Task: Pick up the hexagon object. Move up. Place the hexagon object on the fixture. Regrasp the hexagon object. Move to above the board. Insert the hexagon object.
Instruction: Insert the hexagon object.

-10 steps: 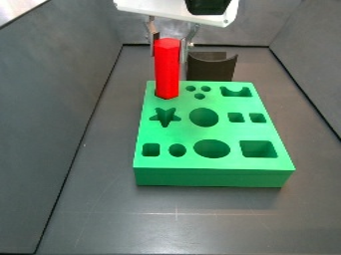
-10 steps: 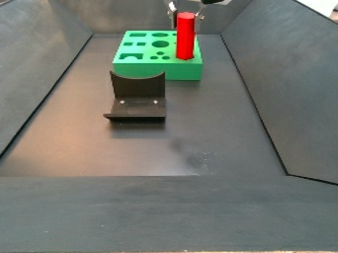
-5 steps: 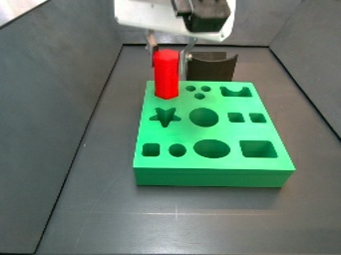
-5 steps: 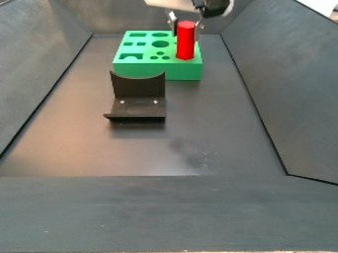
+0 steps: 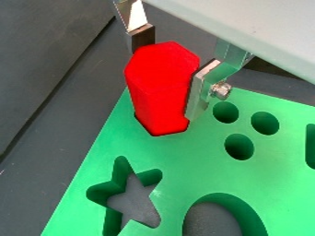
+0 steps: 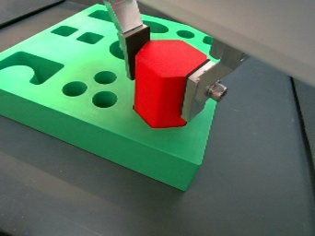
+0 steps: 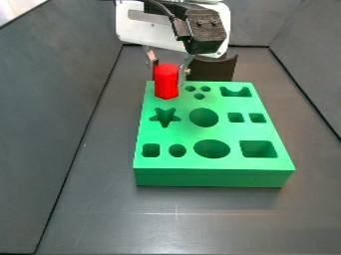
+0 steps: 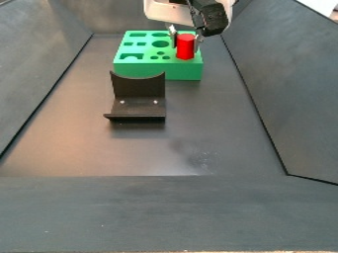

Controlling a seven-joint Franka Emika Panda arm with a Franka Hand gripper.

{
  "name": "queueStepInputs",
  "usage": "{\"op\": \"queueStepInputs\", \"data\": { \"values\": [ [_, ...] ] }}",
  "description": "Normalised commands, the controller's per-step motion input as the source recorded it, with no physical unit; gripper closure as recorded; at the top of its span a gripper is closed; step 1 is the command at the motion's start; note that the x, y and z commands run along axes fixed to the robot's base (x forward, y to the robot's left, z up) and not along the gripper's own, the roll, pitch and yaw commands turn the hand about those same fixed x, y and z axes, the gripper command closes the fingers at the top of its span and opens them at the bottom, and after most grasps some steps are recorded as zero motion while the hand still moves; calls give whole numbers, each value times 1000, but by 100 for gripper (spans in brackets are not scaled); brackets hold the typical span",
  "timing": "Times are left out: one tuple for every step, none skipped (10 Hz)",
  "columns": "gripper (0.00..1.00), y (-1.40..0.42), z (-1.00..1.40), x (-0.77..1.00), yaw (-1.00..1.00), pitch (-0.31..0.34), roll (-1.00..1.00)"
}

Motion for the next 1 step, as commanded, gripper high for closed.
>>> {"op": "queueStepInputs", "data": {
  "values": [
    [100, 0, 0, 0, 0, 0, 0]
  ]
}}
